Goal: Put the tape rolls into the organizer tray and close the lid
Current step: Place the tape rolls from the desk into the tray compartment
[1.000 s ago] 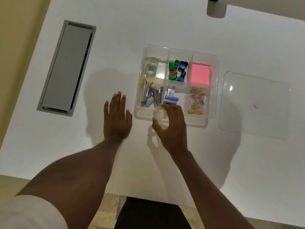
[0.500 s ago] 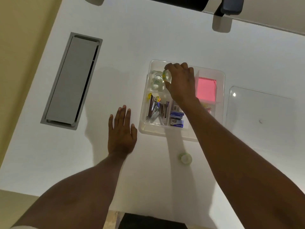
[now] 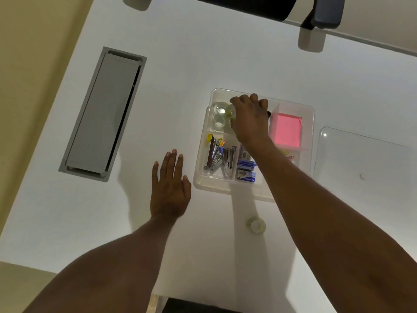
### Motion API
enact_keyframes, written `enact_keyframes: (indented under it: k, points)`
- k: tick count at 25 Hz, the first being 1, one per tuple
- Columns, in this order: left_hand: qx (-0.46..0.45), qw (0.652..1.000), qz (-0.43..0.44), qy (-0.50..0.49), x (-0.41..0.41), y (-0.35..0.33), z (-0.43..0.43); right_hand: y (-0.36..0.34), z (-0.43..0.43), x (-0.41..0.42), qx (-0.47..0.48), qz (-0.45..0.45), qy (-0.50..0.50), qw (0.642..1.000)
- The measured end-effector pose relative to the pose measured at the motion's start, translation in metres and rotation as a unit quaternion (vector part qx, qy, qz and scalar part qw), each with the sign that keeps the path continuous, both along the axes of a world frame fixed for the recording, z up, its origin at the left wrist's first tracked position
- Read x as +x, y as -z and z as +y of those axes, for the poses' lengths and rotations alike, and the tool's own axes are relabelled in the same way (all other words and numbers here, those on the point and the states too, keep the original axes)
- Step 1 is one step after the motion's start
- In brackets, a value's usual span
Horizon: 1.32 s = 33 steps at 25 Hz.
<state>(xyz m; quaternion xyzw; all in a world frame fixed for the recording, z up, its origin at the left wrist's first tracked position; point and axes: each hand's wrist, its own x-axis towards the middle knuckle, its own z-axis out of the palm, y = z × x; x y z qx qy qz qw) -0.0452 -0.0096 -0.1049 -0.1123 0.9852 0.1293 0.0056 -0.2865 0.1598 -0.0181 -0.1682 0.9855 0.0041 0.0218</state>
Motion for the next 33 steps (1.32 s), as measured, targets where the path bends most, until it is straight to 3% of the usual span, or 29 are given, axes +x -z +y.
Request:
enact_keyframes:
  k: [6, 10, 14, 22, 28, 33]
  points:
    - [0.004, 1.0, -0.001, 0.002, 0.0, -0.005, 0.001, -0.016, 0.014, 0.04, -0.119, 0.044, 0.026, 0.992]
    - [0.001, 1.0, 0.011, 0.006, 0.001, -0.006, 0.001, -0.02, 0.046, 0.109, -0.266, 0.099, 0.096, 0.954]
    - [0.005, 1.0, 0.016, -0.003, 0.0, -0.006, 0.002, -0.013, 0.086, 0.198, -0.352, 0.083, 0.173, 0.916]
    - [0.003, 0.999, 0.037, -0.006, 0.002, -0.01, 0.005, 0.016, 0.127, 0.311, -0.237, -0.113, 0.239, 0.935]
    - [0.006, 1.0, 0.025, -0.007, 0.002, -0.013, 0.007, 0.023, 0.124, 0.307, -0.223, -0.117, 0.231, 0.94]
    - [0.004, 1.0, 0.017, -0.009, 0.002, -0.014, 0.006, 0.011, 0.109, 0.289, -0.315, -0.087, 0.224, 0.918]
